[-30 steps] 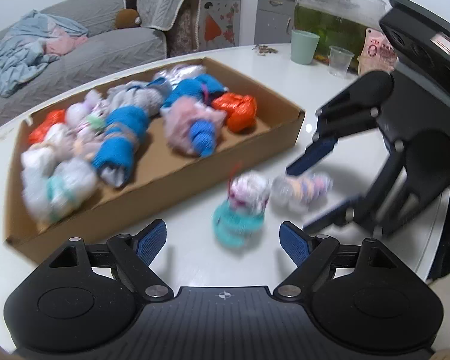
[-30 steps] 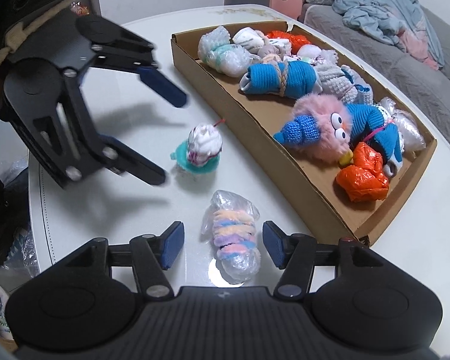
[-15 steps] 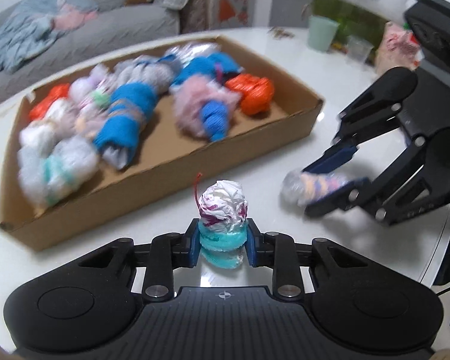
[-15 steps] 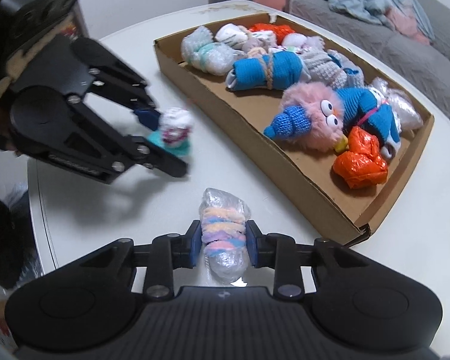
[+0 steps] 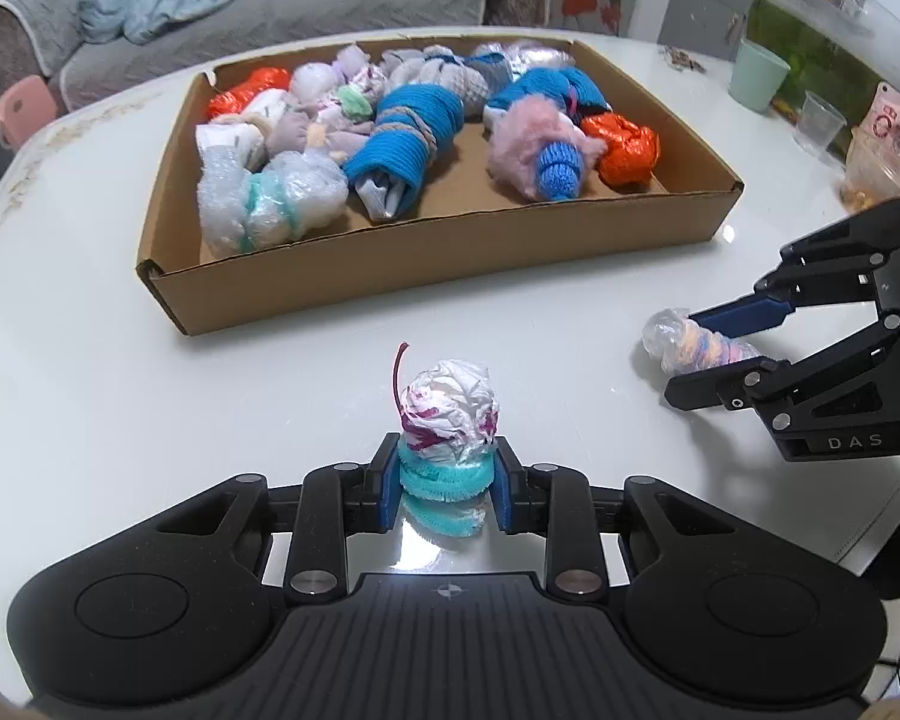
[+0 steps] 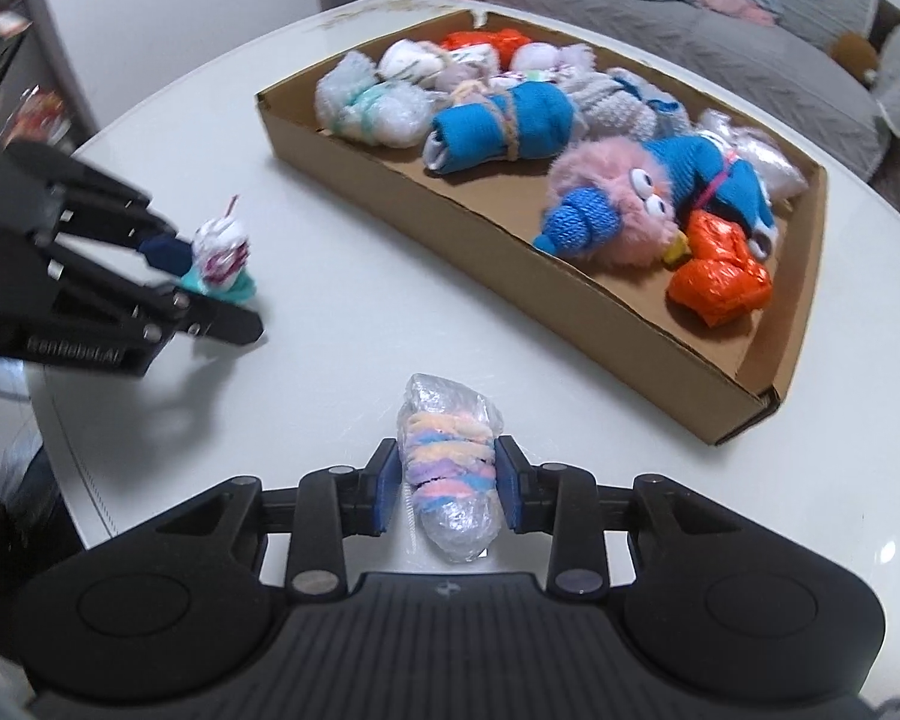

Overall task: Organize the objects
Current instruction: 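Carry both bundles over the box and lower them among the other bundles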

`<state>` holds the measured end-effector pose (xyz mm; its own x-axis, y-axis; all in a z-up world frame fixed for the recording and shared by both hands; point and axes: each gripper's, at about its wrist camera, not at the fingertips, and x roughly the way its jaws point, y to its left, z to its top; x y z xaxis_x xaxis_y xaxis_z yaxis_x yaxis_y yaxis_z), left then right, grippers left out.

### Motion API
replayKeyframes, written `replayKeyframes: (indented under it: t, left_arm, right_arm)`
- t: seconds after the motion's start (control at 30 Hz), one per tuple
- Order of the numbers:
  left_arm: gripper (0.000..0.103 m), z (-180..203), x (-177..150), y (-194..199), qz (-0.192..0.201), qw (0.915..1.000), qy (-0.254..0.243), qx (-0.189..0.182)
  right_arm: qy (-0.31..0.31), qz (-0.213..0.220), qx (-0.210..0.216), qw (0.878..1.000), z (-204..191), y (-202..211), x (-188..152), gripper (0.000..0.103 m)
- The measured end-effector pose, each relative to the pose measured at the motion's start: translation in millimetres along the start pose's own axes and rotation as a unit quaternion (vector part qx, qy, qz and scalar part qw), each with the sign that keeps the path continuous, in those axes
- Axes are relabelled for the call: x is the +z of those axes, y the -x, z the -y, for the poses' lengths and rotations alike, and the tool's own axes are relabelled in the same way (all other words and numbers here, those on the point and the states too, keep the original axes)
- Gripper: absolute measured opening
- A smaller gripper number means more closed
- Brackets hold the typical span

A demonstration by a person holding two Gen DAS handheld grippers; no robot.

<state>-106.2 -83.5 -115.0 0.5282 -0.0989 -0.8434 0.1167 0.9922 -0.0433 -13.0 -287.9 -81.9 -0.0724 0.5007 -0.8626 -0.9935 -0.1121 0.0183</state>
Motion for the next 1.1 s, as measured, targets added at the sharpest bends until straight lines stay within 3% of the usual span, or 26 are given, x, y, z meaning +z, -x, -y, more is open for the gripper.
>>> replayKeyframes:
  t: [0.17,0.43,0.67,0.83,1.1]
  left_arm:
    - [0.035,1.8,-3.6,-0.8,0.017,0.9998,0.008,0.005]
    - [0.034,-3.9,6.6,14.5,-0.005,0.9995,-0.025,0.019]
    - [0.034,-14.9,41.9,55.5,-0.006,0.9972,-0.069,0.028]
    - [0.034,-24.9,74.2,85.0,0.019,0.9925,-0.114,0.038]
    - [0.034,-36.2,120.5,76.1,0.045,0.9900,-0.128,0.041]
  right_arm:
    - [-0.004,0.014,-0.012,1.000,-4.1,1.6,-5.9,0.027]
    - [0.007,0.010,-0.009,1.000,-3.4,11.8,-0.8,0.026]
    - [-0.010,0.051,-0.010,0.999,17.8,53.2,16.4,0.026]
    - [-0.018,0.095,-0.017,0.995,37.6,81.0,32.6,0.026]
    - [-0.019,0.153,-0.014,0.988,42.1,87.9,78.6,0.026]
